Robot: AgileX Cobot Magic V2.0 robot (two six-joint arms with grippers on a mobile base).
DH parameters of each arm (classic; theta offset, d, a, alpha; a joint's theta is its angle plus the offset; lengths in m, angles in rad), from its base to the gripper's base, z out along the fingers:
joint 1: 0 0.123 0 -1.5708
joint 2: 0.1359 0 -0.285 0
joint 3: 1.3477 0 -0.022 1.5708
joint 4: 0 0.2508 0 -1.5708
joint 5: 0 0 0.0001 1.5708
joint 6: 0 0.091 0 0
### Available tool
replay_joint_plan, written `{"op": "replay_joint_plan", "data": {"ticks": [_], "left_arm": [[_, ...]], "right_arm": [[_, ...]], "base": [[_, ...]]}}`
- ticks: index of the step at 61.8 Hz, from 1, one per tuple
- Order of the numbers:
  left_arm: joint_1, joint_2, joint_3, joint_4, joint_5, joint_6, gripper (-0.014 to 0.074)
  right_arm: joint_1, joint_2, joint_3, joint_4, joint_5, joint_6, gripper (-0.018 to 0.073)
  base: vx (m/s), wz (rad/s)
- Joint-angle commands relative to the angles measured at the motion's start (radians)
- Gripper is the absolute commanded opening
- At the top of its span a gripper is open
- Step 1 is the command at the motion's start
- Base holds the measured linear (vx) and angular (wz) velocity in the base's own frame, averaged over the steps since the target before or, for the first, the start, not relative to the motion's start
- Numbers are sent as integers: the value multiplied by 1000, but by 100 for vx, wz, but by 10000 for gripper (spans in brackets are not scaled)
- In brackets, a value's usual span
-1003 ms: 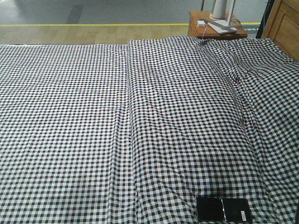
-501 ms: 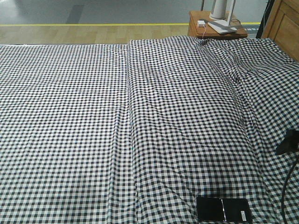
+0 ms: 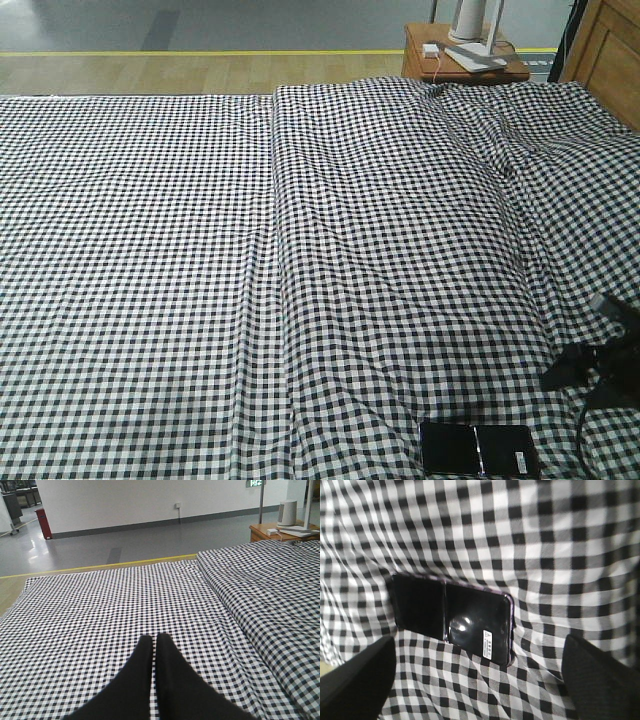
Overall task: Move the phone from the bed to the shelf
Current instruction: 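Close the right gripper on the phone's long edge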
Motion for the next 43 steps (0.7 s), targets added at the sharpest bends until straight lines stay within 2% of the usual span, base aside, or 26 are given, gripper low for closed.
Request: {"op": "replay_joint_plan", "data": {"ticks": [1,18,30,43], "left_arm": [[-4,-13,-21,-9,-72,-6,1],[-4,-13,-21,-9,-72,-6,1],[-4,-13,-21,-9,-72,-6,1],[-4,-13,-21,-9,-72,-6,1]], "right_arm": [[-4,-8,-17,51,41,-67,621],[-4,108,-17,87,65,-157,612],[-4,169,-20,104,58,-170,606],[-4,219,-20,190,67,-258,596]], "base": [[0,0],[0,0],[0,0],[0,0]]}}
